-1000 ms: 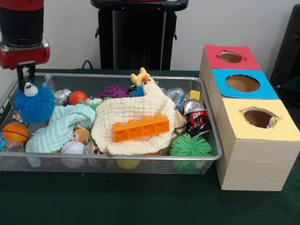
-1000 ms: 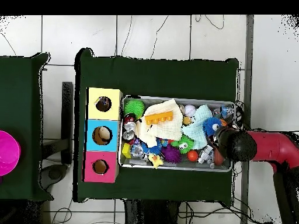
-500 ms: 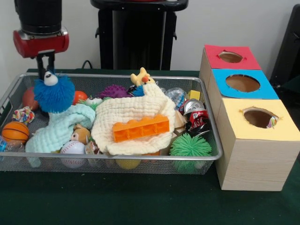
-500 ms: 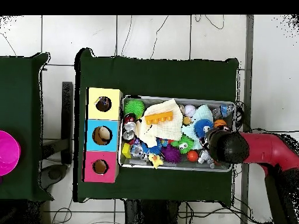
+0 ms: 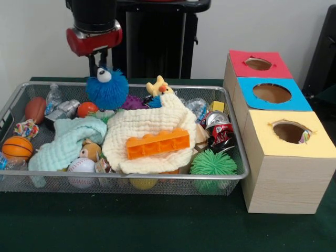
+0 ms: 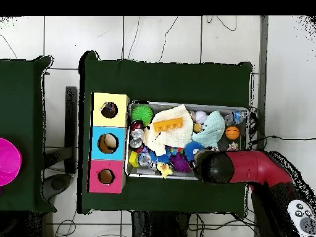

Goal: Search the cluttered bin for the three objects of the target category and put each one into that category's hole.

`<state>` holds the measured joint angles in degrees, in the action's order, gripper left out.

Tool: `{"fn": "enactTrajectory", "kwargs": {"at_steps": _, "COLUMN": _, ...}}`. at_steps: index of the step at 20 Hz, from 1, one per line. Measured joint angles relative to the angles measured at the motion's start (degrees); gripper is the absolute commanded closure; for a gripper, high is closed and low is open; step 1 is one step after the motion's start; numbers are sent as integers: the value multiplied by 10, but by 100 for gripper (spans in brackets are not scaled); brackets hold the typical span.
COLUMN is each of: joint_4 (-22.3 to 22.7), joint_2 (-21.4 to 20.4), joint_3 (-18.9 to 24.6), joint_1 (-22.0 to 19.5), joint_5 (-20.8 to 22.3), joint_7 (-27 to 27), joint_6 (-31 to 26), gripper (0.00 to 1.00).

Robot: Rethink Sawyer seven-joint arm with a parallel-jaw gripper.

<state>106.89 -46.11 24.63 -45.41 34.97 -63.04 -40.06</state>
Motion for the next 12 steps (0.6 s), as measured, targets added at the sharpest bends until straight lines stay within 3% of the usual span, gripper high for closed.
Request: {"fn": "enactTrajectory", "kwargs": {"at_steps": 12, "joint_4": 23, "joint_2": -6, "joint_3": -31, "joint_1": 5, "joint_5": -15, "joint_7": 0, "joint_6": 16, "gripper": 0}}
